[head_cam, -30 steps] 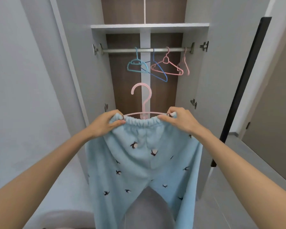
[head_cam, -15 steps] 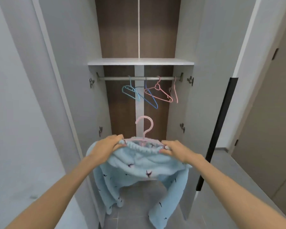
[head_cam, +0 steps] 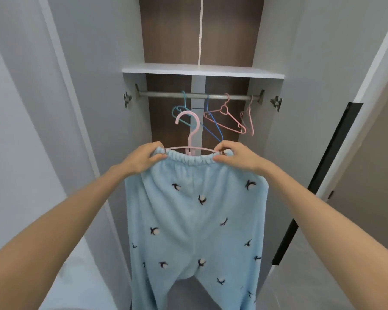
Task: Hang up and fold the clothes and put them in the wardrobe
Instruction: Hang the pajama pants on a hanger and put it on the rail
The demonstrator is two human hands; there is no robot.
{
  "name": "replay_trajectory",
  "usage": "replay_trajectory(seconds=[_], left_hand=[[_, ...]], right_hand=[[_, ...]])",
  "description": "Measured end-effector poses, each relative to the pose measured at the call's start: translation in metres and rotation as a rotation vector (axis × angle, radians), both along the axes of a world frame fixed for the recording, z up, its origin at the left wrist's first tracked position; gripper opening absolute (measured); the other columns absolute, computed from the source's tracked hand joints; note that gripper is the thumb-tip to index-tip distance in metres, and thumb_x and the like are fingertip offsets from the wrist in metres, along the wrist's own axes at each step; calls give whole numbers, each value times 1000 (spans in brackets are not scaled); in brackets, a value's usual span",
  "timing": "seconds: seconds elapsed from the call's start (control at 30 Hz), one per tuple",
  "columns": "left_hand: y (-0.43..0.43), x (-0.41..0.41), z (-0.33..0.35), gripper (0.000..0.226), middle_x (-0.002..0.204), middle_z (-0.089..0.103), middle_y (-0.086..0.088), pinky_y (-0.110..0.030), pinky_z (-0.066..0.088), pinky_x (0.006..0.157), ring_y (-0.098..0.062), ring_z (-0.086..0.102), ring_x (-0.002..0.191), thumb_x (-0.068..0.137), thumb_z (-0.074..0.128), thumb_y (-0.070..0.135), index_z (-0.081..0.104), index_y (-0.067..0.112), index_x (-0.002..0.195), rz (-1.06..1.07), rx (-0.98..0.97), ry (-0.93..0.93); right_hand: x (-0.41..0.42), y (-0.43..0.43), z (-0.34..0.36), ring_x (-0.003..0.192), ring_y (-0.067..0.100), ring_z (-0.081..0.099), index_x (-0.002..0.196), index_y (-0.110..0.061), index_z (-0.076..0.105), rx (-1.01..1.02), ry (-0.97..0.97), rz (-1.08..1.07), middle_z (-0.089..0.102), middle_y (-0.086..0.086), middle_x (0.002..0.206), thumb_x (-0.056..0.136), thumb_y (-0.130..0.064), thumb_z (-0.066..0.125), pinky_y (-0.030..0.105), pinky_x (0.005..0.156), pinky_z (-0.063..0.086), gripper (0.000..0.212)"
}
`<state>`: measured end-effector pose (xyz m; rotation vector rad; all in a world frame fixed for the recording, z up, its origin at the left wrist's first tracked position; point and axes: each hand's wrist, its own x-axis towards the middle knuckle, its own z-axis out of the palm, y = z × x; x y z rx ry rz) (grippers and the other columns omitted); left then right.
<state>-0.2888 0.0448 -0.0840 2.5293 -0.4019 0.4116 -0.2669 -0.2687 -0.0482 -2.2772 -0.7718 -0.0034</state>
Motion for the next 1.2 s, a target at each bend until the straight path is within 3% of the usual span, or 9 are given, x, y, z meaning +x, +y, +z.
replay_trajectory(seconds=[0.2,0.27,0.37,0.53,0.63,0.73,0.9,1.0,1.2], left_hand=[[28,81,7,9,97,59,-8,-35,39,84,-28,54,100,95,56,22,59,13,95,22,64,51],[34,114,6,18,118,48,-11,-35,29,99,-28,38,121,96,54,26,60,14,109,138,40,97],[41,158,6,33,137,21,-12,-39,20,109,-31,17,130,93,56,31,49,27,125,319,-100,142],[56,215,7,64,140,31,-18,-41,33,111,-29,36,130,91,63,22,28,17,144,304,-520,210],[65,237,7,59,132,50,-12,-42,44,103,-25,55,116,93,59,18,30,12,145,291,-722,261],[75,257,9,47,116,58,-5,-29,51,84,-17,61,98,95,55,18,40,11,140,258,-771,281],[94,278,12,39,117,63,-5,-28,51,82,-16,64,96,97,52,17,46,10,135,260,-731,245],[106,288,19,34,110,63,0,-19,47,69,-8,62,87,97,50,17,49,14,131,287,-699,221],[129,323,30,30,112,59,2,-16,45,66,-10,61,92,97,51,19,53,16,126,334,-573,298]], right_hand=[[61,42,11,95,7,54,98,-11,63,98,235,-13,59,-8,100,88,-34,67,23,82,39,26],[85,61,11,96,6,52,94,-12,64,152,250,-47,58,-11,98,89,-31,66,26,89,38,20],[120,88,11,98,10,53,87,-16,64,232,322,-108,60,-10,96,91,-28,65,32,97,39,12],[174,126,14,88,18,63,89,-15,66,374,500,-182,67,3,96,90,-22,66,30,79,51,7],[202,148,16,81,18,63,88,-17,63,417,581,-209,66,4,89,90,-20,65,28,71,52,3],[230,174,18,82,19,62,91,-16,62,472,699,-204,66,6,91,91,-18,63,30,70,52,2],[279,218,12,97,27,62,119,-6,59,641,1035,-38,66,14,113,97,-12,50,40,90,49,25],[313,238,7,110,28,59,130,-6,53,713,1158,31,61,14,122,96,-9,49,41,101,44,34],[389,277,-6,94,20,59,105,-10,59,733,1210,56,61,8,98,93,-6,58,31,82,48,13]])
